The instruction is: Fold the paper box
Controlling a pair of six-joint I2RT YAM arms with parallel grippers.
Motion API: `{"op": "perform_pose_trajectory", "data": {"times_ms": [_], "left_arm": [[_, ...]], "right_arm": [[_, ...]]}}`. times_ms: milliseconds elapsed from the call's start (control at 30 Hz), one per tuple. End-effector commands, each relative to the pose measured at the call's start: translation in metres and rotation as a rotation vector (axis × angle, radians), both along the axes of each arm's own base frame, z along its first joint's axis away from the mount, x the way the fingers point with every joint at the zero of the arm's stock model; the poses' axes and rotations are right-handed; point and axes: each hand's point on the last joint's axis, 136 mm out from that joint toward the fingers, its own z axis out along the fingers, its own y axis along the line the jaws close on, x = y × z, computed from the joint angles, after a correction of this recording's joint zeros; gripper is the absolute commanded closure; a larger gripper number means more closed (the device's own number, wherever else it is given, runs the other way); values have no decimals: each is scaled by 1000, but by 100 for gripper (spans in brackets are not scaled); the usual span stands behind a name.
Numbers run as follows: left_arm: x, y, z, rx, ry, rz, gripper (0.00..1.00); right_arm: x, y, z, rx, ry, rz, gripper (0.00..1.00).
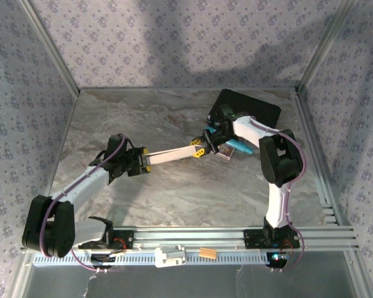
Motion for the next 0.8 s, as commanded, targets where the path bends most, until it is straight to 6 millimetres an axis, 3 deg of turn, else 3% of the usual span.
{"op": "perform_pose_trajectory", "data": {"times_ms": [0,367,667,767], "left_arm": [[-1,-1,-1,-31,66,59,52],[8,-13,11,-35,32,20,56],[1,-14,12,-36,47,28,74],[-6,-11,15,-28,70,35,77]], "right_arm": [[-5,-1,-13,-34,71,-12,73],[-3,-5,-18,-44,86,-31,73],[0,-10,-20,-57,86,-47,73],[3,-15,-16,-66,57,-48,63]]}}
